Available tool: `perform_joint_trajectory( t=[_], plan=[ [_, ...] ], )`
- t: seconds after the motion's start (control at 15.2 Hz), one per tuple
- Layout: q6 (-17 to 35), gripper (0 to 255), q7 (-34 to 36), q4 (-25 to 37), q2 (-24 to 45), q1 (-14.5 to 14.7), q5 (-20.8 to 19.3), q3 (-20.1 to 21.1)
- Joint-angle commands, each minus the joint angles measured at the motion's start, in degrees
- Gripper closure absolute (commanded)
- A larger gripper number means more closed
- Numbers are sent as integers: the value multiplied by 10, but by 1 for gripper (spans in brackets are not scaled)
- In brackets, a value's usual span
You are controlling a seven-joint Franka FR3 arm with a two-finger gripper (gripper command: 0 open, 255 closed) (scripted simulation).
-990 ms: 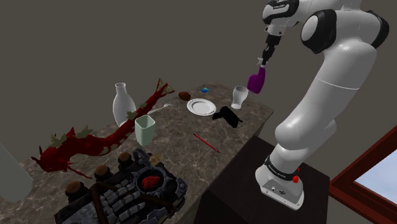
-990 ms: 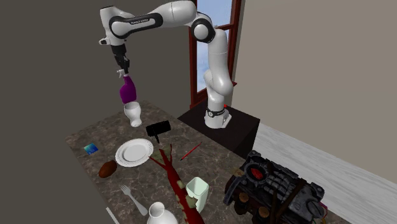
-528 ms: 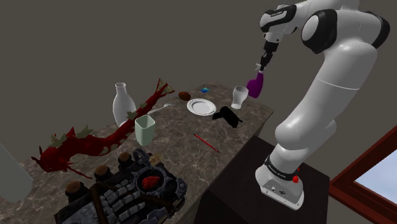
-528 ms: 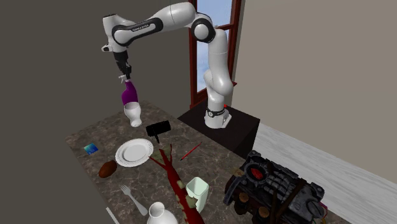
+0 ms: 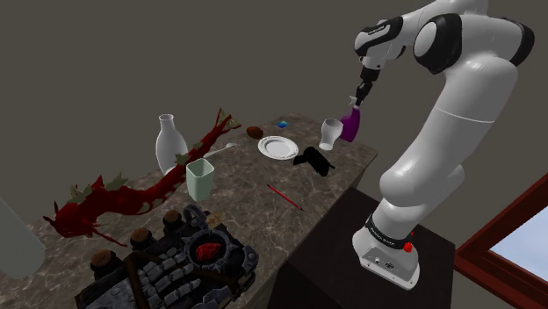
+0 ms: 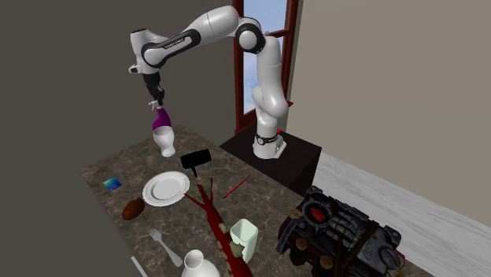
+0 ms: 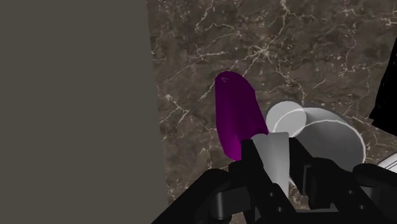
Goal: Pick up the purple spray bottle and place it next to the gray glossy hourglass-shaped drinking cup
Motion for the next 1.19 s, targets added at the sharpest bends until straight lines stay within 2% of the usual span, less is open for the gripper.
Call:
perform_joint_trajectory(
  t=[0.0,0.26,0.73,0.79,1.12],
  plan=[
    [15,255,-2,-11,4,-1,2,0],
    [42,255,-4,-31,12,-1,7,0],
    [42,255,-4,-31,12,-1,7,0],
    [42,0,-4,-31,12,-1,7,0],
    [42,0,-4,-31,12,-1,7,0]
  ],
)
